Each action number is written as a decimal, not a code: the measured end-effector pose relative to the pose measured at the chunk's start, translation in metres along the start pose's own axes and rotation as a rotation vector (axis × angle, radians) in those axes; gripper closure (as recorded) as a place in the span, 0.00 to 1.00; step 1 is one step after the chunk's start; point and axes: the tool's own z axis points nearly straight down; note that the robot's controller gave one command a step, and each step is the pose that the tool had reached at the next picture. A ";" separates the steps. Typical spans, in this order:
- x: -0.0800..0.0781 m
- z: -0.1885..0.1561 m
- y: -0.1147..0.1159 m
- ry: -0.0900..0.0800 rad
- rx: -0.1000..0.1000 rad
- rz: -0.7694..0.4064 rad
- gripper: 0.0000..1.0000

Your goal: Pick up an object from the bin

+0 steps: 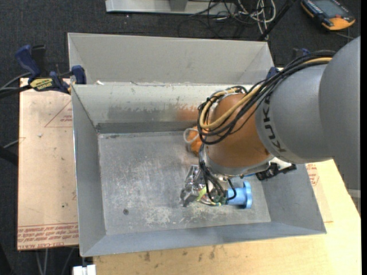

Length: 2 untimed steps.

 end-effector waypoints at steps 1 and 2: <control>0.008 -0.048 -0.009 0.008 0.002 -0.009 1.00; 0.003 -0.017 -0.016 0.001 0.001 -0.110 0.00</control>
Offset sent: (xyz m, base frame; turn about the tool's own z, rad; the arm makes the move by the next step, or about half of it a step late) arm -0.0062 -0.0172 0.0105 -0.1182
